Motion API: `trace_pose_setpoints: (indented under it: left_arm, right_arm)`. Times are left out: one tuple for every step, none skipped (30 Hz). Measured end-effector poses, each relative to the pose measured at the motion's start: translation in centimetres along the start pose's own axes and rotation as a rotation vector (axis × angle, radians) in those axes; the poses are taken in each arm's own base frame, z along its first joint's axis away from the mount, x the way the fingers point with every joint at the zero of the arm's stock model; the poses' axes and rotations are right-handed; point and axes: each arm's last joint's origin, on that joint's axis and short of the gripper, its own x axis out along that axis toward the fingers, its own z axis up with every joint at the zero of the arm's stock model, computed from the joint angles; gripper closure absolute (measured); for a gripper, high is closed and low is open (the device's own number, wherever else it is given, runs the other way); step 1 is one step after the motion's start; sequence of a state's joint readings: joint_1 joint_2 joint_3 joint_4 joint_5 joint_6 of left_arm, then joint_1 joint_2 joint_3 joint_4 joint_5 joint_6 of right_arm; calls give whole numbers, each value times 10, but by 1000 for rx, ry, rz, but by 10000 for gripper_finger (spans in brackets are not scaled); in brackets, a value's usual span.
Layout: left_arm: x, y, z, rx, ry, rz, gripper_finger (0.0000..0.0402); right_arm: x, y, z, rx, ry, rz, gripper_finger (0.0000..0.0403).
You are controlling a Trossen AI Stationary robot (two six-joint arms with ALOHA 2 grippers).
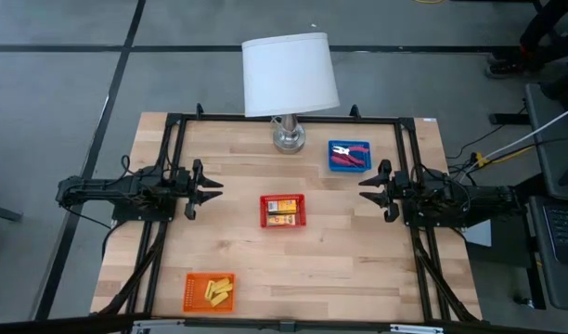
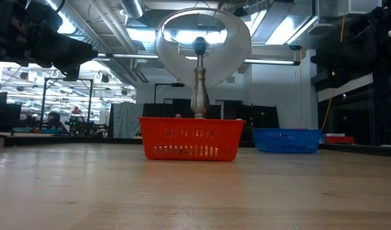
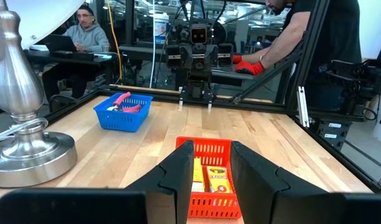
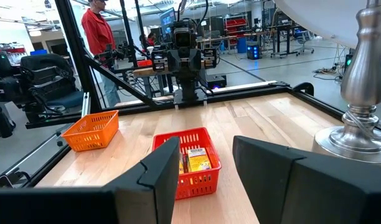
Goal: Pick & Place School Supplies
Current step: Return to Home Position
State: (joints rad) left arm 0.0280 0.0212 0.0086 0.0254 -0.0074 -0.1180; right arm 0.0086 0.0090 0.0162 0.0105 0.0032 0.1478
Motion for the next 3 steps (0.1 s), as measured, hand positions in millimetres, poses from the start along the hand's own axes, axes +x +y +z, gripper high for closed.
trace_pose_setpoints:
  left_arm:
    - [0, 0, 0, 0, 0, 0, 302]
    - [0, 0, 0, 0, 0, 0, 302]
    - [0, 0, 0, 0, 0, 0, 302]
  right_arm:
    - [0, 0, 0, 0, 0, 0, 247]
    - [0, 0, 0, 0, 0, 0, 247]
    - [0, 0, 0, 0, 0, 0, 247]
